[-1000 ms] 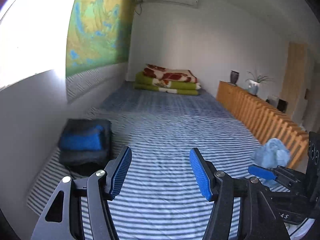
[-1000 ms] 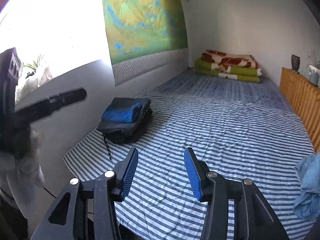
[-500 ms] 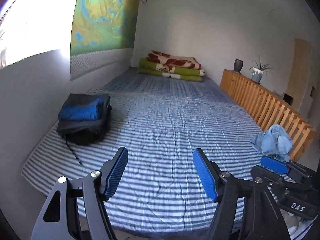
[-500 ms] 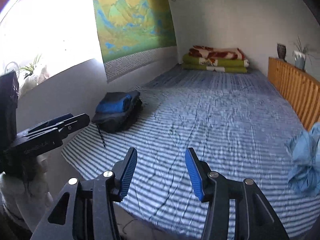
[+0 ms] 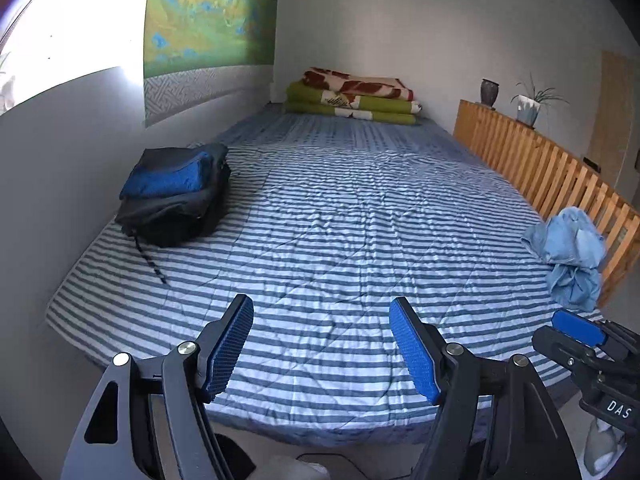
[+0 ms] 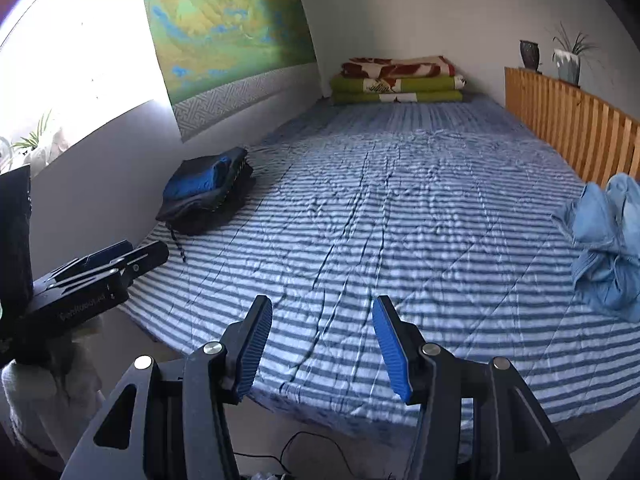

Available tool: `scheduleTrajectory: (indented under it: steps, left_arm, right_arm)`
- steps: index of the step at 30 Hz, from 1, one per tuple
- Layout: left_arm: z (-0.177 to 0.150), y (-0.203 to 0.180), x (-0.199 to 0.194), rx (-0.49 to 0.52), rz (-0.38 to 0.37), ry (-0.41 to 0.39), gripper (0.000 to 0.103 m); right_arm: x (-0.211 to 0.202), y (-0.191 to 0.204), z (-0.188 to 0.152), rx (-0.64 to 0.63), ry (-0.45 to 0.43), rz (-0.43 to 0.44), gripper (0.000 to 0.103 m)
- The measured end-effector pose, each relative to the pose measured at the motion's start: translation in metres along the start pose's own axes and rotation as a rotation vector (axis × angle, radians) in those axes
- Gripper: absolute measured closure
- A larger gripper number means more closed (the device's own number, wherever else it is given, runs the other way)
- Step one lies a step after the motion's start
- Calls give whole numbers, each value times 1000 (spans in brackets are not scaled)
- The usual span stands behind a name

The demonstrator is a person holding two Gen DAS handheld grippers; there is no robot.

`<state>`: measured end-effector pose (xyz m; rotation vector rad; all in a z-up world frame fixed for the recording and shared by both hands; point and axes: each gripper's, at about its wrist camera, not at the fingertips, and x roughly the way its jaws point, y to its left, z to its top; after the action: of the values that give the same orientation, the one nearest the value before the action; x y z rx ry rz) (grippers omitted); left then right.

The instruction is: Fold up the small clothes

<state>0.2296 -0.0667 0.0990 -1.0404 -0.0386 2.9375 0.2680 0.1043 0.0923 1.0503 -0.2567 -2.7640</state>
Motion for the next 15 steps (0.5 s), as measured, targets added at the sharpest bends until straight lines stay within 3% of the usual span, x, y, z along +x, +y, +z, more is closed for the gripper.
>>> scheduleTrajectory:
  steps: [3,15]
  left_arm:
    - [-6,8,-1,-13,37,0,15]
    - [-40,35,12,-89,78,97,15]
  right_arm:
    - [5,6,-6,-25,10,-17,54]
    - [31,19,-17,-73,56,-28,53]
